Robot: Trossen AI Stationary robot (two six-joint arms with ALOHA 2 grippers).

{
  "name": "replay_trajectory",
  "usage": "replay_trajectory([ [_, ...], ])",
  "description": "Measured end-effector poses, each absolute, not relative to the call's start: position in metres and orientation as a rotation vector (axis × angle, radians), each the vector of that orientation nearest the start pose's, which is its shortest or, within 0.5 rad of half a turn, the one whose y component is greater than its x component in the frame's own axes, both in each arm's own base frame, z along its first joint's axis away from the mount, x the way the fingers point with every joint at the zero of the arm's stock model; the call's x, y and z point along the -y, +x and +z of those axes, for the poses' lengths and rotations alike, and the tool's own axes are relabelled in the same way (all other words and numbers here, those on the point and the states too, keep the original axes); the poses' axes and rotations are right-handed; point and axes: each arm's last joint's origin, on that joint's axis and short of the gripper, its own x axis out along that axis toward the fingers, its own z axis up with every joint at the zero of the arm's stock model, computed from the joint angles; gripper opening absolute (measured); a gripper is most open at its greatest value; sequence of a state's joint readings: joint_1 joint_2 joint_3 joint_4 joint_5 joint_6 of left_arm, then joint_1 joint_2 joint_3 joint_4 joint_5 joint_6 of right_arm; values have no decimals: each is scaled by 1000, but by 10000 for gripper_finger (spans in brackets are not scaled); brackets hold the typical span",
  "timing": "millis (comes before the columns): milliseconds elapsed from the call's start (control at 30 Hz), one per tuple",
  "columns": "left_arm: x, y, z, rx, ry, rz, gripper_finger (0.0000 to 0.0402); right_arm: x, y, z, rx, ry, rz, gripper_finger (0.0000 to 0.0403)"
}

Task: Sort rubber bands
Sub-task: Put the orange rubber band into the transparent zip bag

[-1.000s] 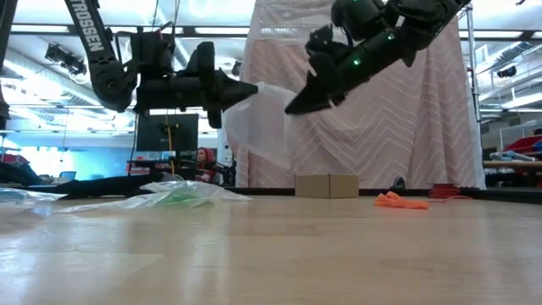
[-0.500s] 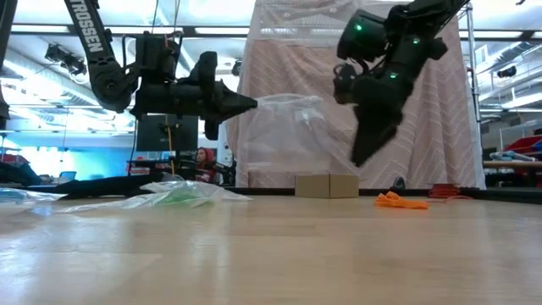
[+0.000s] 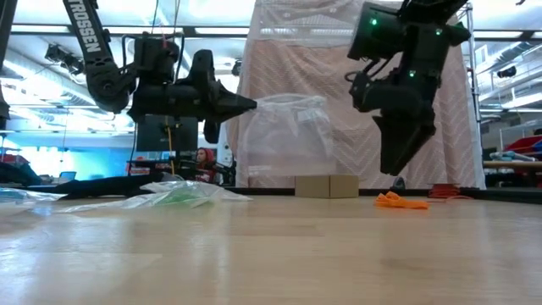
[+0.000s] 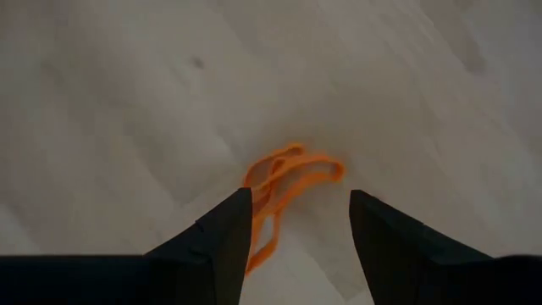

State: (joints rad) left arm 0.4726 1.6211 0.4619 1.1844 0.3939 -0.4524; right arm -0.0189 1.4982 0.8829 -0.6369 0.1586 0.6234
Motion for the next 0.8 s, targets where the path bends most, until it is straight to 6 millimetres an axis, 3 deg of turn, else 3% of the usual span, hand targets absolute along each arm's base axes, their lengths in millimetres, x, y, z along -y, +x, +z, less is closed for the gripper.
replay_trajectory([
  [233,-113,252,164,30,-446,73,5,7,257,164,-1171,514,-583,187],
  [500,-113,251,167,59,-431,66,5,5,263,165,-1099,518,-559,184],
  [800,-113,252,168,64,-429,65,5,6,260,148,-1110,506,-565,173],
])
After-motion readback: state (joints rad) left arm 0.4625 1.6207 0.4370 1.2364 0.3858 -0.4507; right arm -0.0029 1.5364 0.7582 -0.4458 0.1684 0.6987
